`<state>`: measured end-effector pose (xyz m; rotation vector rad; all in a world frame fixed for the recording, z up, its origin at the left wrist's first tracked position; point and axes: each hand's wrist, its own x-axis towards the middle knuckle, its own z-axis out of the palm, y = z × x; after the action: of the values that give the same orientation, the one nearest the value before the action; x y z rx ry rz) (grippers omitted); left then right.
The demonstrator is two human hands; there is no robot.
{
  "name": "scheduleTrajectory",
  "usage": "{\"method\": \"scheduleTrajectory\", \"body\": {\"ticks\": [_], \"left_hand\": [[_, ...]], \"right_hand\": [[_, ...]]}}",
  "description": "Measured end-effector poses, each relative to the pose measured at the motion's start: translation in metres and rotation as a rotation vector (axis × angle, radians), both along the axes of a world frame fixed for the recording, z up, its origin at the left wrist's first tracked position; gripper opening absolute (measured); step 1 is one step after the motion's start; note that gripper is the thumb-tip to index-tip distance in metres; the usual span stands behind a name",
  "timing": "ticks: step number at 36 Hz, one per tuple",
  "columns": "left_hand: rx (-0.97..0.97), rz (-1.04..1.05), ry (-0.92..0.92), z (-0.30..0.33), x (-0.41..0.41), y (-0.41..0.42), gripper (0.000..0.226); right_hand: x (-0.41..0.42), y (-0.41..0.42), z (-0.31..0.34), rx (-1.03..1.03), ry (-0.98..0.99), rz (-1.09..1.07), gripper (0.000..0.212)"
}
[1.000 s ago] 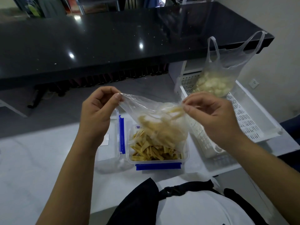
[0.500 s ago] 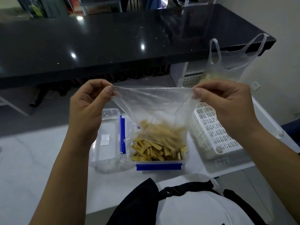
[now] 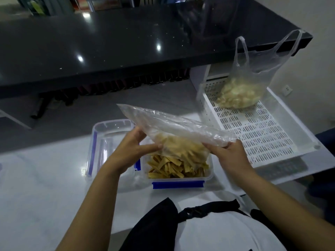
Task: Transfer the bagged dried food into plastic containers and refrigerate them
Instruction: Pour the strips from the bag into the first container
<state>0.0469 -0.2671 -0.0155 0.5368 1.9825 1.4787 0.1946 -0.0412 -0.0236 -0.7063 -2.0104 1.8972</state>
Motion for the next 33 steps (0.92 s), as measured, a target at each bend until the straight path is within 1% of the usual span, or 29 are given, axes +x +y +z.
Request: {"method": "scheduleTrajectory", "body": {"ticks": [1,3,4,7,11,16,20,26,33], "left_hand": [[-0.014,0.000,0.029,-0.005,0.001,0.003,0.038],[0.007,0.088,0.079,-0.008,0.002,0.009,0.010],[0.021,0.143,0.107,-0.006,0.002,0.011,0.007],[0.117,0.215,0.100,0.002,-0.003,0.017,0.013],[0.244,0.247,0.037,0.014,-0.006,0.021,0.016],[0.194,0.289,0.032,0.007,-0.005,0.024,0.016],[0.184,0.306,0.077,0.005,0.001,0.024,0.015],[0.249,0.297,0.139,0.017,0.004,0.027,0.016],[0.282,0.301,0.161,0.029,0.002,0.028,0.018]], "right_hand": [[-0.001,0.001,0.000,-0.004,-0.005,-0.021,0.019],[-0.006,0.007,0.000,-0.013,-0.043,-0.045,0.011],[-0.009,0.009,0.001,-0.040,-0.052,-0.056,0.010],[-0.018,0.013,0.012,-0.159,-0.007,-0.105,0.009],[-0.025,0.019,0.017,-0.173,0.013,-0.066,0.017],[-0.022,0.019,0.007,-0.167,-0.079,-0.011,0.018],[-0.012,0.017,-0.004,-0.029,-0.144,0.062,0.012],[-0.011,0.014,-0.001,-0.069,-0.099,-0.024,0.014],[-0.013,0.013,0.009,-0.104,-0.053,-0.029,0.012]]}}
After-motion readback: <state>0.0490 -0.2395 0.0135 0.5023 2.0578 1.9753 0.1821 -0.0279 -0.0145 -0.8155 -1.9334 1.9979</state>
